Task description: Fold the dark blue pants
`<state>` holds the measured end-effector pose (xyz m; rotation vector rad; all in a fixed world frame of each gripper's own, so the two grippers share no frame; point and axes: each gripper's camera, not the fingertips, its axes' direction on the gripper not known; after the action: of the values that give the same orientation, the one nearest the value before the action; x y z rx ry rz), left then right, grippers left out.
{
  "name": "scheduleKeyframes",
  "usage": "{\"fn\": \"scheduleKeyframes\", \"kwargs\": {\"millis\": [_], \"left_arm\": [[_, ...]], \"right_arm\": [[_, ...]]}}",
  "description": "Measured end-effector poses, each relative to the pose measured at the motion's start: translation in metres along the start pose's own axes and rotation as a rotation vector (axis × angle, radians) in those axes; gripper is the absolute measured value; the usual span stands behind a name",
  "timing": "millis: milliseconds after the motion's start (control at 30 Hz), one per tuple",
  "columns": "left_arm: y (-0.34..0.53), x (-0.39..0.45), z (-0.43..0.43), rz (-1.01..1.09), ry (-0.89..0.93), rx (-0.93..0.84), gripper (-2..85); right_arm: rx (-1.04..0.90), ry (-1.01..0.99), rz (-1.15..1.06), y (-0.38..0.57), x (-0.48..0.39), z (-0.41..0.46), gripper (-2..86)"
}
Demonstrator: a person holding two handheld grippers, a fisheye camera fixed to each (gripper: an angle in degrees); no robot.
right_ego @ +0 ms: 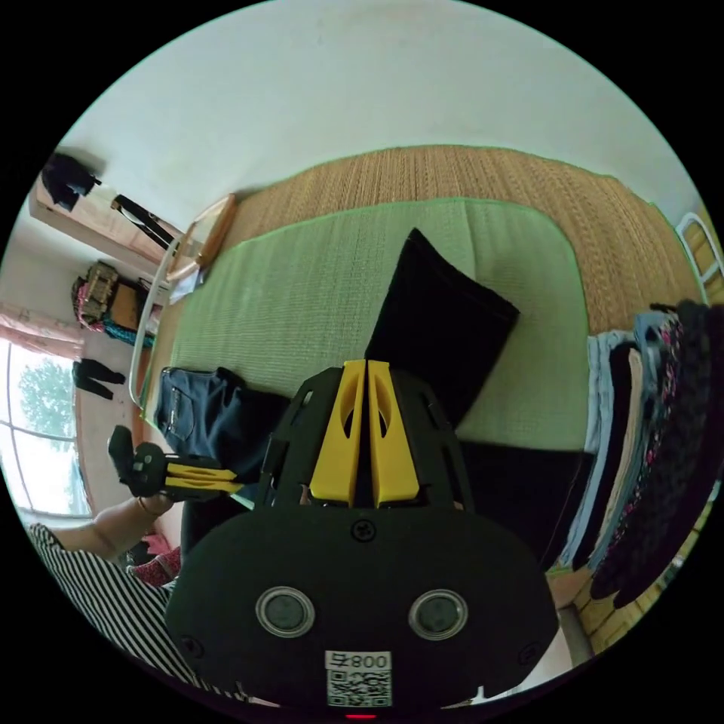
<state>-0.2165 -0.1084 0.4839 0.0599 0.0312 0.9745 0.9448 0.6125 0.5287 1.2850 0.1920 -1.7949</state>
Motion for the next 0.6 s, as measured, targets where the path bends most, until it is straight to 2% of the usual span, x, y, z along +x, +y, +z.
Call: {"fn": "scheduleKeyframes", "kwargs": {"millis": [233, 433, 600], "left_arm": [[-0.023, 0.044, 0.061, 0.127, -0.085, -0.144, 1.1], [-0.042, 0.055, 0.121, 0.136, -0.132, -0.265, 1.1], [-0.057, 0.054, 0.152, 0.115, -0.152, -0.328, 1.4]], "right_arm": [[0.093, -0.075, 0.146, 0.132, 0.057, -0.092, 0.2], [0.083, -0.19, 0.31, 0.215, 0.112, -0.102, 0.1], [0.084, -0.231, 0.349, 0.241, 0.124, -0.114, 0.2]]}}
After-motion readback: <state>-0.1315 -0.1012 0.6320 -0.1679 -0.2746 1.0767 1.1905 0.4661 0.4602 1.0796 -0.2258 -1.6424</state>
